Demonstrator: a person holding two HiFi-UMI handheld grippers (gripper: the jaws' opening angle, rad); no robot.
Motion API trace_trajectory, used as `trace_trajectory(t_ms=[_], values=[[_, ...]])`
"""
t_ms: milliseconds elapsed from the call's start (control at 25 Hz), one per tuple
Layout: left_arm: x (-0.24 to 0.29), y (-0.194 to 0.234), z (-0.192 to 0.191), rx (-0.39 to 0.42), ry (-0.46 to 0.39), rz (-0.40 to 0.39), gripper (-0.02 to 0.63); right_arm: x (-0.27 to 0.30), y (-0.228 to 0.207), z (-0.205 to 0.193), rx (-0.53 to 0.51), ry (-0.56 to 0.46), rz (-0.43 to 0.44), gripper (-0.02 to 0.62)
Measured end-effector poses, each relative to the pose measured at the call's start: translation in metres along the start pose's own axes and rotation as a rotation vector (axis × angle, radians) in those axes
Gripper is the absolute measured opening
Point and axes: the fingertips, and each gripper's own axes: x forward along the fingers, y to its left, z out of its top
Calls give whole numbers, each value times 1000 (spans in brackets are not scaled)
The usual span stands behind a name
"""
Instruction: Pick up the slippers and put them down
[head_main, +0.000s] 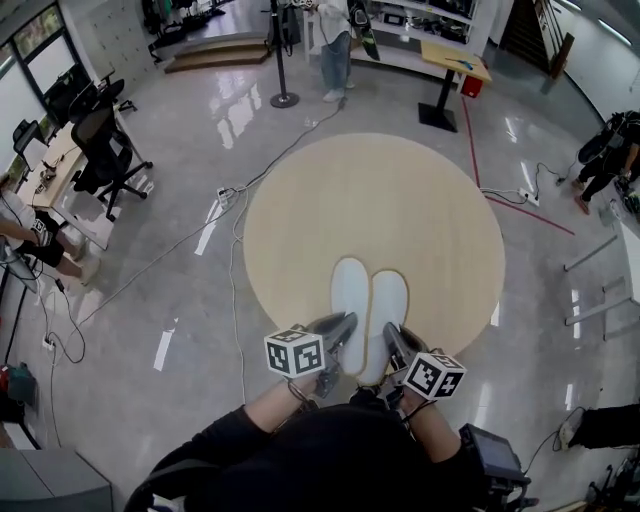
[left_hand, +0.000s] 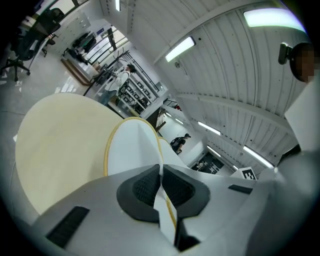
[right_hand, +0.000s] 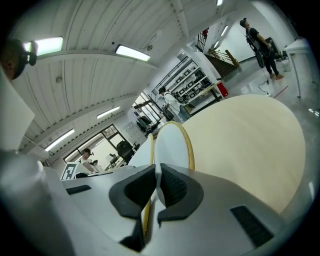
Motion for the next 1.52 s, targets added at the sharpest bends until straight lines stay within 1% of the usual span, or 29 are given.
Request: trace_trajectory(t_ms=[160, 400, 480, 600, 760, 960, 1120, 1280, 1400, 1520], values=[[-43, -31, 10, 42, -66, -77, 31, -25, 46, -8, -66, -34, 19, 28], [-96, -84, 32, 172, -167, -151, 29, -63, 89, 8, -129, -143, 5, 28], [-117, -89, 35, 193, -196, -170, 29, -68, 105, 5, -152, -174, 4, 28], [-144, -86, 33, 220, -228, -170, 29, -66, 124, -5, -173, -196, 9, 28], [-161, -83, 25, 216, -237, -147, 31, -67, 137, -14, -189, -186, 26, 28], [-162, -83, 28, 220, -257, -77, 31, -62, 136, -2, -199, -159, 66, 28], [-163, -86, 38, 258, -287, -20, 31, -52, 141, 15, -225, -160, 120, 28], [-156, -91, 55, 282, -319, 17, 31, -40, 146, 38, -247, -172, 181, 28], [-142, -95, 63, 311, -326, 53, 31, -35, 144, 51, -267, -174, 216, 28], [-123, -101, 65, 358, -325, 100, 31, -32, 135, 62, -278, -163, 256, 28]])
